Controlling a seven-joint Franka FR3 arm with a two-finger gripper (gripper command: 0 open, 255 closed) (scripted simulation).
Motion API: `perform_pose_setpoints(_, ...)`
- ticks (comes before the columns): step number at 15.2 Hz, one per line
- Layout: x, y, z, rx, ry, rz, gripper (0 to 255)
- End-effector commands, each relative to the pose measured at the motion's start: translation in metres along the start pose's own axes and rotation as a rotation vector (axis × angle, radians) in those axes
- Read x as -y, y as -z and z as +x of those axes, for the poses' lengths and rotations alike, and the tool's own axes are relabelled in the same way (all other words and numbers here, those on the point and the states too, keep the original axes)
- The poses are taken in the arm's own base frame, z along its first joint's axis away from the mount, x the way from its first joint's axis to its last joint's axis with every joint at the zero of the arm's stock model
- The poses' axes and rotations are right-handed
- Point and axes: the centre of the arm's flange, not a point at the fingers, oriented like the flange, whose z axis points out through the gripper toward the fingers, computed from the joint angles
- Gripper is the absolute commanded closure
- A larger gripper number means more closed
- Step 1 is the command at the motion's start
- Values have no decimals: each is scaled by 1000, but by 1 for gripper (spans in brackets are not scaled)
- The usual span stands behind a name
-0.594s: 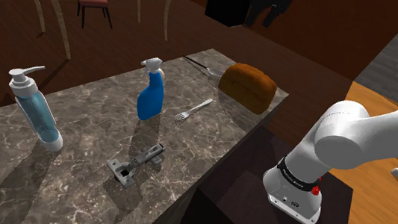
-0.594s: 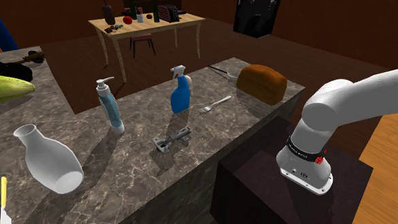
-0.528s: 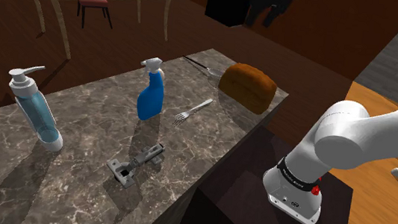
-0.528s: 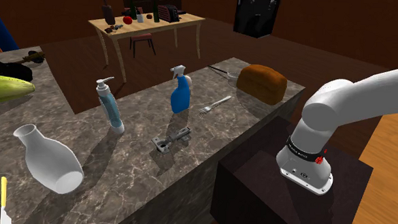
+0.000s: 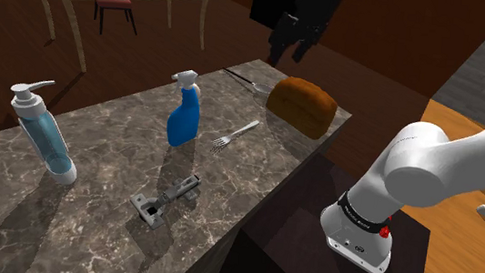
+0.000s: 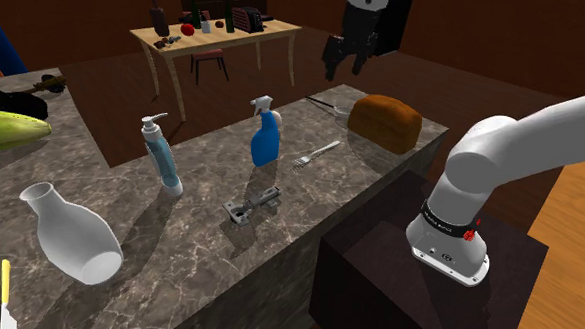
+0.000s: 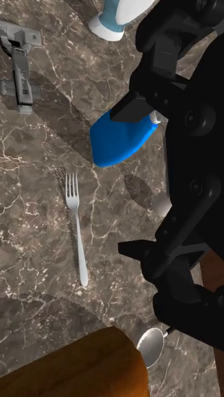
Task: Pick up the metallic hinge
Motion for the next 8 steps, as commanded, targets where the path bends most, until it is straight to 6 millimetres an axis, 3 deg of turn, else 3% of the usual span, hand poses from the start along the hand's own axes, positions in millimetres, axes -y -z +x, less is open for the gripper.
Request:
perform_pose_setpoints(1,19,-19,-2,10,4,-10,0)
perform_pose_setpoints(8,83,-89,-7,50,20,-46,0)
